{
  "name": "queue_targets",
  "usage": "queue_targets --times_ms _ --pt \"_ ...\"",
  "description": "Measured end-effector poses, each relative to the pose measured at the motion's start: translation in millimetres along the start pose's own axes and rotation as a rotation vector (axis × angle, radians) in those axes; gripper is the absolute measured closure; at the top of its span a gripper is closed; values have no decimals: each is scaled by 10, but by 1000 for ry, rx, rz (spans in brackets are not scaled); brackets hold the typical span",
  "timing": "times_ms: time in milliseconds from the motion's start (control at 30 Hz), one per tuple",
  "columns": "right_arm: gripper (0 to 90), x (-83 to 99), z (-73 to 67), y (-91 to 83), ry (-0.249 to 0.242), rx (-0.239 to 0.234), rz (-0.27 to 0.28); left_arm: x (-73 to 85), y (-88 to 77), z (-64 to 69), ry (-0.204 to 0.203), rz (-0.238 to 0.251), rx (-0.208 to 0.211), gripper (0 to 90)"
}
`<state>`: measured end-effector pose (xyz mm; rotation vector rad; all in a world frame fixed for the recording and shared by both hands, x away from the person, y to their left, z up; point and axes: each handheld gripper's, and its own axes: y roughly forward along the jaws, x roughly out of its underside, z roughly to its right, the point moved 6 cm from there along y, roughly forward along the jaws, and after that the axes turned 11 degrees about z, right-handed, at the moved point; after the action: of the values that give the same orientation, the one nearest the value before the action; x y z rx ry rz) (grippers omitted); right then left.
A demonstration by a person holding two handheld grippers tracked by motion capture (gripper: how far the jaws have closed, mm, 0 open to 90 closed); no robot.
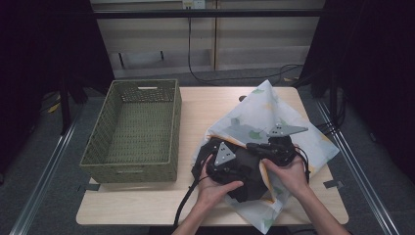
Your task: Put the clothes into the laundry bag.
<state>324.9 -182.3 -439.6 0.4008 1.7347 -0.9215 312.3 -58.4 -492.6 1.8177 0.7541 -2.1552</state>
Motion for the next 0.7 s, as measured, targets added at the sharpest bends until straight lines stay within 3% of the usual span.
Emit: queue_targets --times_ms 100,167,233,300,433,500,567,700 --pt "889 55 25 -20 4 -1 -12 -39 -201 28 13 9 14 124" --pt "889 76 41 -30 8 -2 -15 -82 -366 0 13 42 14 104" --pt "889 85 53 -31 9 -1 -15 -133 -526 -51 -8 74 0 98" --pt "890 87 58 -28 12 -2 -18 -153 -621 -100 -23 84 20 95" --pt "889 84 57 -27 11 -1 -15 -35 -643 -220 -42 23 5 50" --pt "889 83 59 -27 13 -5 -14 75 -599 -235 -49 -14 36 33" --pt "889 85 61 -22 16 -9 -13 186 -520 -181 -56 -56 107 28" --pt "889 87 61 -17 19 -6 -16 329 -363 -68 -17 -143 168 0"
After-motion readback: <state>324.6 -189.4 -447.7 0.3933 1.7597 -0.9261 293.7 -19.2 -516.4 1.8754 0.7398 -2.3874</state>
